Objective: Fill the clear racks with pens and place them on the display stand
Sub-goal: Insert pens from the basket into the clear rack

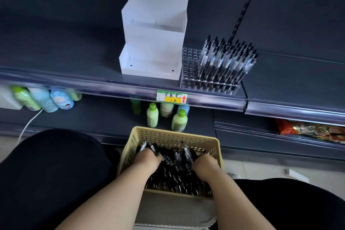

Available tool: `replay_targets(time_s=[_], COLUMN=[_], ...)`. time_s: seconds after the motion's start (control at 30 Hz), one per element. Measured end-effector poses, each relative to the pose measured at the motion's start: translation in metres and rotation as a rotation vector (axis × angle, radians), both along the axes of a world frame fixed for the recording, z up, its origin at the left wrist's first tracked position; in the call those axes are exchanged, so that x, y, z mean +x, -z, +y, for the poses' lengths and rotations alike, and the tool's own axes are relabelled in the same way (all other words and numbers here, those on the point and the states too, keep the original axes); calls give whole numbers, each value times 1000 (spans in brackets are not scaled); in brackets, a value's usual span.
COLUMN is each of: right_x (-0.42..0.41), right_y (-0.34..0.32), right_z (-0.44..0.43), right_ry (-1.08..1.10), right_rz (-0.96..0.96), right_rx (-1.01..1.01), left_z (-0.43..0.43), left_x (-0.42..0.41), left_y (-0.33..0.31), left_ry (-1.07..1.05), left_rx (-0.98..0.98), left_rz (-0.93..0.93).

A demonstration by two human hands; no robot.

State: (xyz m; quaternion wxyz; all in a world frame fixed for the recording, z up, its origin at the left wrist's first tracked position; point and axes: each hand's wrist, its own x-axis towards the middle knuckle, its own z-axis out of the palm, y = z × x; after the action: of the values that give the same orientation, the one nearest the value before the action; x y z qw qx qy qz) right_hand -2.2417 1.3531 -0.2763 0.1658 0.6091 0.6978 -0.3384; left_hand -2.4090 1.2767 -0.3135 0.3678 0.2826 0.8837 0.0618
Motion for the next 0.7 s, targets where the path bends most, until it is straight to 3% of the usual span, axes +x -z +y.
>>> replay_targets(time_s=[0.13,0.4,0.7], right_x=[3,9,3], right_y=[-10,-24,-47], right_z=[-14,-31,-47], right_ry=[-63,13,43], right_rz=[76,243,431], right_rx=[73,183,233], left_z=[-12,-23,-37], left_x=[-1,3,17], left_y=[-1,-21,-45], left_ry=[15,-24,-83], left_rx=[-49,-47,325], left_rz=[-24,-107,-354])
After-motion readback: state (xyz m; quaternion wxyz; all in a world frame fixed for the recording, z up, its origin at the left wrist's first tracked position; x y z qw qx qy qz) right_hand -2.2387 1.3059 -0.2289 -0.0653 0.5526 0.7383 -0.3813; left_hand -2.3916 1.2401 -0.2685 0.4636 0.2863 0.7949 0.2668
